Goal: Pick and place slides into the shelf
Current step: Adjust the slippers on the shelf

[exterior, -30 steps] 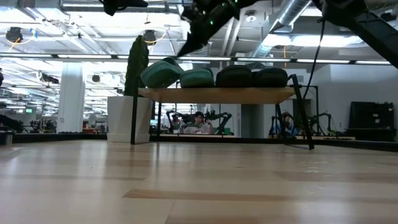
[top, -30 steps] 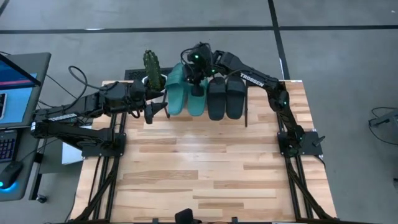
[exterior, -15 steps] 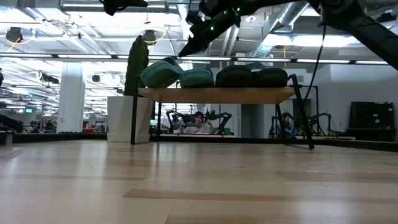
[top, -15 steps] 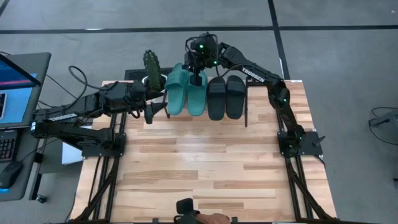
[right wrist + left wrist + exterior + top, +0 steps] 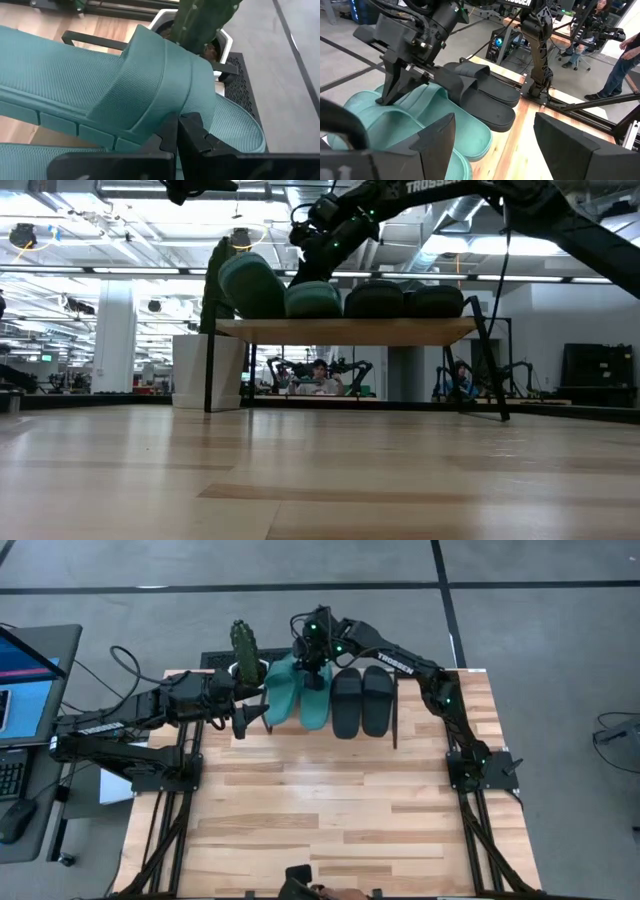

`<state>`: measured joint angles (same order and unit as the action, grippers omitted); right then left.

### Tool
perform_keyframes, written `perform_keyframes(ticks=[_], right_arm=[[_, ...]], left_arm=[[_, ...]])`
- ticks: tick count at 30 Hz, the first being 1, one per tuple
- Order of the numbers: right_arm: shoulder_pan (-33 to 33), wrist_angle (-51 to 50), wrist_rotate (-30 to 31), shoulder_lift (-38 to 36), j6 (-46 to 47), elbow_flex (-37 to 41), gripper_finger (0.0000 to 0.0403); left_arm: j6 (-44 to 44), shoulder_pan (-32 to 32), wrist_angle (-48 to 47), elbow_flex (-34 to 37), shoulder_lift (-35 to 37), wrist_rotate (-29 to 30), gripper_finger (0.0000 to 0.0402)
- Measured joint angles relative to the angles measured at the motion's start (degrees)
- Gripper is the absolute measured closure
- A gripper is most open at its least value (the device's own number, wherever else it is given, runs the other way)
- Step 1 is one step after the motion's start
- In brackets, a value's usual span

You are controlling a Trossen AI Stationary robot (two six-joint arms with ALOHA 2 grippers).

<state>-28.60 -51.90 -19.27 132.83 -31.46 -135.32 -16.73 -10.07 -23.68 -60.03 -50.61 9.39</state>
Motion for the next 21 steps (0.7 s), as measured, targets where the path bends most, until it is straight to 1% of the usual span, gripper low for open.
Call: perform_keyframes(ticks=[3,9,12,15,18,21], right_arm=[[0.13,0.73,1.03,-0.17,0.06,0.10,0.0403],[-0.20,3.99,4.16,-2.91,1.05,0.67,0.0403],[-0.26,6.67,7.93,-4.45,1.08,0.71,0.0403],[-0.53,6.84,12.19,-6.71,1.07,0.71,0.0403],[-0.52,5.00,15.25,-9.25,1.09,0.60,0.0403],[0.18,0.04,18.61,-11.83,1.80,0.60,0.0403]], left_arm=[[0.02,0.00,-0.05,0.00,0.02,0.00,0.0145],[0.02,0.02,-0.48,0.00,0.00,0.00,0.0145],[0.02,0.00,-1.32,0.00,0.00,0.14,0.0145],[0.02,0.00,-1.44,0.00,0.00,0.38,0.0145],[0.07,0.00,-1.42,0.00,0.01,0.42,0.0145],[0.67,0.02,-1.44,0.00,0.01,0.42,0.0145]])
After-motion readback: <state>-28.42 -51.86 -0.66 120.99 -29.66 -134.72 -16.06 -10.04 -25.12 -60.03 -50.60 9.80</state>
